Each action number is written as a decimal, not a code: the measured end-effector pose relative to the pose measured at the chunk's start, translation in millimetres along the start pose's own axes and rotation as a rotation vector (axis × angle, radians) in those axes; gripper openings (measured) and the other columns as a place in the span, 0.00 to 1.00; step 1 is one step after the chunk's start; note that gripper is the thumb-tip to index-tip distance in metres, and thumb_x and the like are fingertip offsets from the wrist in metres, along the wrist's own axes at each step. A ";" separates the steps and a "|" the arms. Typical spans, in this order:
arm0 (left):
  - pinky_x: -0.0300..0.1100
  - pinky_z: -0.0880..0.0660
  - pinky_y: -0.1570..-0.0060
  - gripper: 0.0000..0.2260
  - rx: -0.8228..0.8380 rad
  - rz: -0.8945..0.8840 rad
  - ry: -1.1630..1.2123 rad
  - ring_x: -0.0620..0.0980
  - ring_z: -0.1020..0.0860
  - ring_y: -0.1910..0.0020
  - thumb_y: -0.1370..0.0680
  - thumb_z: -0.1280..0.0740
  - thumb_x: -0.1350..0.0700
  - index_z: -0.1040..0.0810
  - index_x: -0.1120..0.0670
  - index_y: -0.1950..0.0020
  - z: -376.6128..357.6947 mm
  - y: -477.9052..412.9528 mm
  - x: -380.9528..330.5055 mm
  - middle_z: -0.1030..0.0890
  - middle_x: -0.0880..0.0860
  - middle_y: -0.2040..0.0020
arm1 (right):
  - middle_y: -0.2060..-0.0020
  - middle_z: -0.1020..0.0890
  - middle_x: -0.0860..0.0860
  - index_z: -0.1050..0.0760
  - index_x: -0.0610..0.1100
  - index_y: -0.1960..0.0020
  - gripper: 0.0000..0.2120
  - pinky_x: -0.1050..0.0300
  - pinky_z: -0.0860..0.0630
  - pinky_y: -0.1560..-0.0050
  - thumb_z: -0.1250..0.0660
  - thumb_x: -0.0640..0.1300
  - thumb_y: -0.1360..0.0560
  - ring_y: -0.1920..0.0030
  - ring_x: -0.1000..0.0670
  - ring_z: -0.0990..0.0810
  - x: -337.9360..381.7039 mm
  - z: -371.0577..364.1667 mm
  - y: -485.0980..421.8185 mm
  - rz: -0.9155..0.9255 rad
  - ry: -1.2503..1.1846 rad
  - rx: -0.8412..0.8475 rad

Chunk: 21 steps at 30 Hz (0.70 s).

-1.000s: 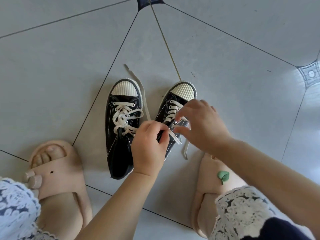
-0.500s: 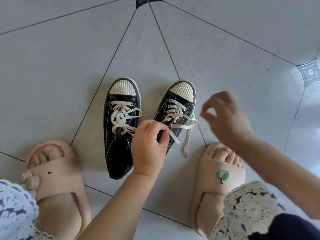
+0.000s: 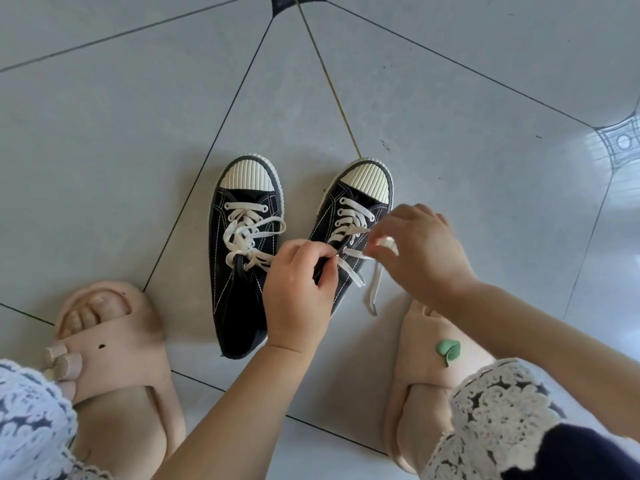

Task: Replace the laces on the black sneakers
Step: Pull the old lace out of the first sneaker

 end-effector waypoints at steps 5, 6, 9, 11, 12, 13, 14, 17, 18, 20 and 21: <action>0.36 0.31 0.61 0.04 0.007 -0.010 0.004 0.53 0.24 0.64 0.32 0.29 0.66 0.21 0.60 0.59 0.1 0.6 -0.4 0.22 0.55 0.61 | 0.52 0.24 0.52 0.21 0.49 0.52 0.08 0.58 0.40 0.45 0.36 0.51 0.25 0.45 0.49 0.30 14.2 -14.0 0.1 0.053 0.038 0.038; 0.36 0.31 0.61 0.04 0.004 -0.015 0.000 0.53 0.24 0.64 0.32 0.28 0.66 0.21 0.60 0.60 0.0 0.5 -0.4 0.22 0.55 0.61 | 0.52 0.23 0.52 0.21 0.49 0.53 0.07 0.58 0.40 0.46 0.36 0.51 0.25 0.45 0.49 0.30 10.9 -9.0 -1.3 0.050 0.039 0.028; 0.37 0.30 0.61 0.03 -0.010 -0.022 -0.005 0.53 0.24 0.64 0.31 0.29 0.66 0.21 0.60 0.60 0.3 -0.2 0.0 0.22 0.55 0.62 | 0.52 0.22 0.51 0.20 0.48 0.56 0.04 0.58 0.43 0.51 0.33 0.48 0.27 0.48 0.47 0.29 -7.1 12.0 -3.1 -0.018 0.046 -0.071; 0.39 0.29 0.61 0.02 -0.012 -0.039 -0.009 0.53 0.24 0.64 0.31 0.30 0.65 0.21 0.60 0.60 -0.3 0.5 -0.5 0.22 0.54 0.62 | 0.54 0.21 0.49 0.20 0.46 0.57 0.02 0.58 0.43 0.52 0.31 0.45 0.28 0.49 0.45 0.28 -18.3 23.5 -1.9 -0.074 0.044 -0.156; 0.41 0.29 0.61 0.02 -0.008 -0.048 -0.011 0.53 0.24 0.64 0.30 0.30 0.65 0.21 0.60 0.60 -0.7 1.0 -1.1 0.22 0.54 0.62 | 0.54 0.21 0.49 0.20 0.46 0.58 0.02 0.58 0.43 0.52 0.30 0.44 0.29 0.49 0.44 0.28 -21.6 26.3 -0.8 -0.089 0.053 -0.186; 0.42 0.29 0.61 0.02 -0.002 -0.052 -0.010 0.54 0.23 0.64 0.30 0.30 0.64 0.21 0.60 0.60 -1.3 1.2 -2.0 0.22 0.54 0.62 | 0.55 0.21 0.48 0.20 0.45 0.58 0.02 0.57 0.42 0.52 0.30 0.43 0.29 0.50 0.43 0.27 -23.5 27.7 0.0 -0.103 0.063 -0.210; 0.43 0.29 0.62 0.02 0.001 -0.054 -0.008 0.54 0.23 0.64 0.30 0.31 0.65 0.22 0.60 0.60 -1.7 1.2 -2.6 0.22 0.54 0.62 | 0.55 0.21 0.48 0.20 0.44 0.58 0.01 0.57 0.42 0.52 0.30 0.42 0.29 0.50 0.43 0.27 -24.0 28.3 0.1 -0.113 0.071 -0.233; 0.45 0.28 0.62 0.02 0.000 -0.061 -0.009 0.55 0.23 0.64 0.30 0.31 0.65 0.21 0.60 0.59 -1.9 0.4 -3.0 0.22 0.54 0.62 | 0.54 0.21 0.48 0.20 0.45 0.58 0.01 0.57 0.42 0.53 0.30 0.40 0.29 0.50 0.43 0.28 -23.0 26.1 -1.8 -0.109 0.118 -0.188; 0.46 0.27 0.63 0.02 -0.001 -0.071 -0.016 0.55 0.23 0.65 0.30 0.30 0.64 0.21 0.60 0.59 -1.6 0.1 -3.2 0.22 0.54 0.62 | 0.54 0.21 0.49 0.21 0.46 0.58 0.02 0.57 0.43 0.53 0.31 0.40 0.29 0.49 0.44 0.29 -22.0 23.6 -2.2 -0.088 0.158 -0.110; 0.46 0.25 0.64 0.03 -0.002 -0.087 -0.034 0.54 0.24 0.64 0.31 0.30 0.63 0.21 0.60 0.58 -0.7 0.5 -4.0 0.22 0.55 0.61 | 0.52 0.22 0.52 0.22 0.49 0.56 0.02 0.58 0.43 0.52 0.31 0.43 0.28 0.47 0.48 0.30 -19.8 17.0 -1.7 -0.036 0.205 0.058; 0.45 0.25 0.63 0.04 0.001 -0.083 -0.034 0.53 0.24 0.64 0.31 0.29 0.63 0.21 0.60 0.57 -0.2 1.4 -4.3 0.22 0.54 0.61 | 0.51 0.22 0.54 0.22 0.51 0.53 0.04 0.57 0.42 0.50 0.30 0.46 0.28 0.47 0.49 0.30 -17.7 14.0 -0.6 -0.027 0.167 0.115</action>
Point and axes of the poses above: each hand's wrist, its own y-axis away from the middle knuckle, its own z-axis out of the back of the hand, x = y × z, the point moved 1 cm from there along -y, towards the middle knuckle
